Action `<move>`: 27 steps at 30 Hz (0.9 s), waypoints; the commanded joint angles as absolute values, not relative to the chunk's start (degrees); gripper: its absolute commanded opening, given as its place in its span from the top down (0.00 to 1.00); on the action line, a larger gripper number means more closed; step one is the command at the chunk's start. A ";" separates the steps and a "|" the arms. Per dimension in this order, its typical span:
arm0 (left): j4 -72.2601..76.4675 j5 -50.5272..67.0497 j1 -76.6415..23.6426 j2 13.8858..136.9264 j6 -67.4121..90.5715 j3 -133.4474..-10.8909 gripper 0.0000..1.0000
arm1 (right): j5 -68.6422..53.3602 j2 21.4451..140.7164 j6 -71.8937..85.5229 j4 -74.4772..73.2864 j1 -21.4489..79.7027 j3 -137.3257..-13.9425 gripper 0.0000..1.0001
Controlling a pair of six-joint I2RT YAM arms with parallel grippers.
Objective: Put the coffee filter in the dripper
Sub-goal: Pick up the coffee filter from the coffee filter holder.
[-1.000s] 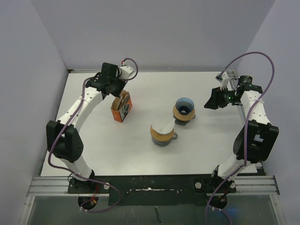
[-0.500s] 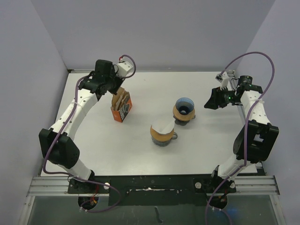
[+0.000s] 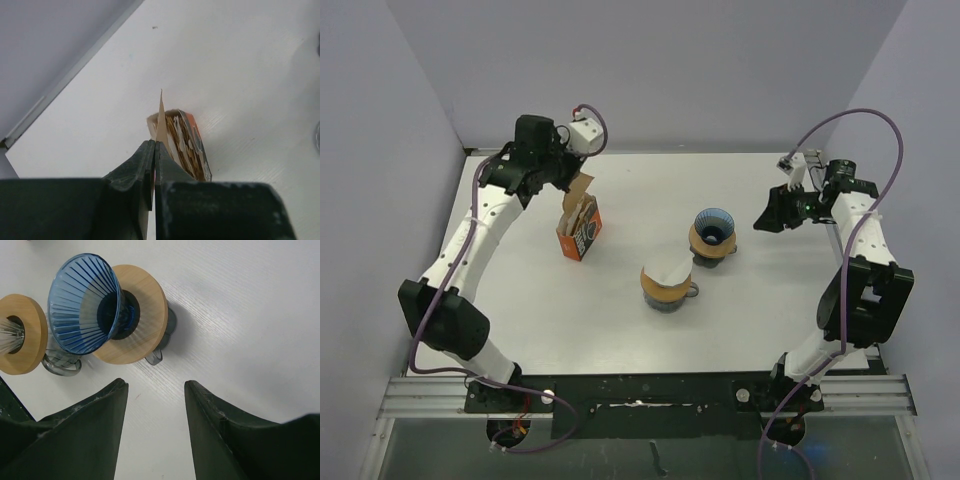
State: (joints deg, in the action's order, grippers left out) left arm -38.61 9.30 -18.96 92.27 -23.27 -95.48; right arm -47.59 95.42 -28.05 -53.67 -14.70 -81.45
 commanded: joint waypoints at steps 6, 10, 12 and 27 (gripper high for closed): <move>-37.87 26.12 -19.86 88.87 -22.03 -112.37 1.00 | -52.69 91.59 -28.13 -52.23 -10.99 -93.13 0.49; -38.69 30.23 -24.00 91.42 -20.20 -118.74 1.00 | -55.57 91.77 -27.86 -53.20 -8.87 -100.50 0.47; -39.66 31.09 -26.58 93.15 -20.14 -121.64 1.00 | -55.94 91.65 -28.06 -53.30 -7.29 -104.03 0.45; -43.42 38.37 -38.86 103.63 -20.25 -132.22 1.00 | -66.15 79.83 -38.10 -48.61 -1.65 -95.40 0.20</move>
State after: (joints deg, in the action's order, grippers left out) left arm -42.26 34.22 -37.23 103.04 -20.64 -127.94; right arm -61.67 83.42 -32.45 -50.41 -2.42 -99.33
